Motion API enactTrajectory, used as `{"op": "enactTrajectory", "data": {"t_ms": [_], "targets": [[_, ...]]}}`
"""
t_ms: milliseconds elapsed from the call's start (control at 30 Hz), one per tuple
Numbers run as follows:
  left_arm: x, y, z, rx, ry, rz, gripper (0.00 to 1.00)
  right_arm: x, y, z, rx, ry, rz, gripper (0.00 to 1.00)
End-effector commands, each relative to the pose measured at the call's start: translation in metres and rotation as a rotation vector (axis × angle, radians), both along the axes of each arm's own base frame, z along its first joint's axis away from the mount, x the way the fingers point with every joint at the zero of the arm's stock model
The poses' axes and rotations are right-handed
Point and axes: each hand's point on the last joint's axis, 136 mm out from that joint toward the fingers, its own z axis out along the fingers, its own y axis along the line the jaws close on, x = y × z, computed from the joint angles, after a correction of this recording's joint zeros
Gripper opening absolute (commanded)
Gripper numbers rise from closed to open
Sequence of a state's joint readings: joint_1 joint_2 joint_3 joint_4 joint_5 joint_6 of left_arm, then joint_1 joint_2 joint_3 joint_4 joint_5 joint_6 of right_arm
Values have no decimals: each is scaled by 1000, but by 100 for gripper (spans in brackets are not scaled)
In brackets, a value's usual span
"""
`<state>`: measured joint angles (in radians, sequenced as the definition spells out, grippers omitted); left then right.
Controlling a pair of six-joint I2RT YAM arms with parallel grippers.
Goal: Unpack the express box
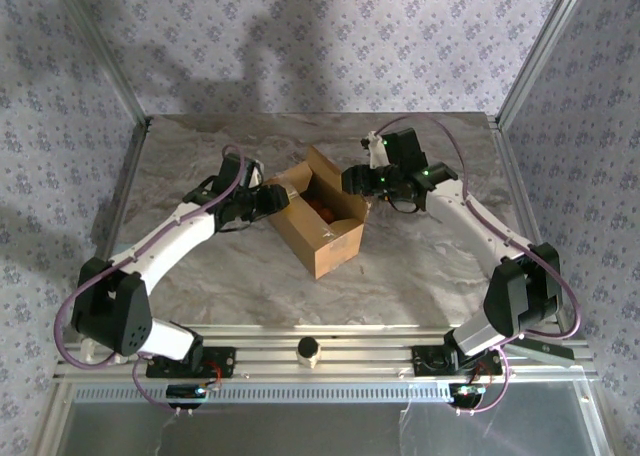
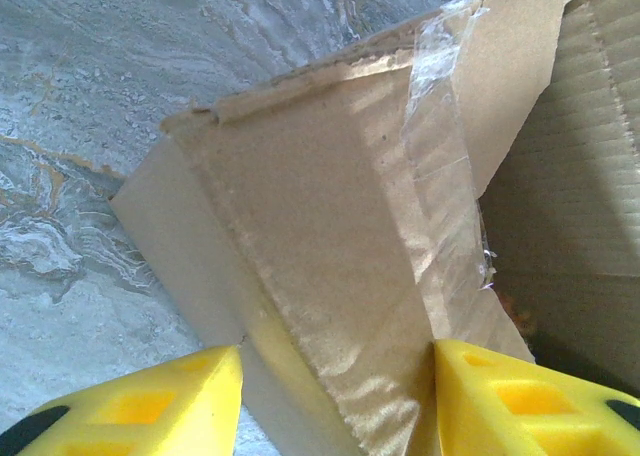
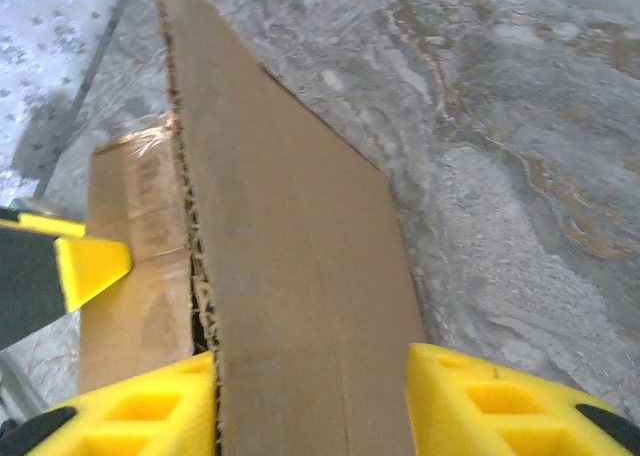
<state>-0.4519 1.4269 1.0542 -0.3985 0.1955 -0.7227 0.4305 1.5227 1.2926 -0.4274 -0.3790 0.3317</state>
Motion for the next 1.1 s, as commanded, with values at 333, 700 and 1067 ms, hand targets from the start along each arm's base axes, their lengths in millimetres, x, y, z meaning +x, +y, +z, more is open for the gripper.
{"op": "enactTrajectory", "data": {"t_ms": [333, 700, 1067], "targets": [[-18, 36, -42, 221, 172, 23, 51, -3, 4, 0, 161, 111, 39, 29], [8, 34, -36, 241, 120, 9, 50, -14, 7, -30, 259, 244, 35, 28], [29, 34, -7, 271, 102, -25, 51, -25, 0, -44, 247, 193, -81, 25]]}}
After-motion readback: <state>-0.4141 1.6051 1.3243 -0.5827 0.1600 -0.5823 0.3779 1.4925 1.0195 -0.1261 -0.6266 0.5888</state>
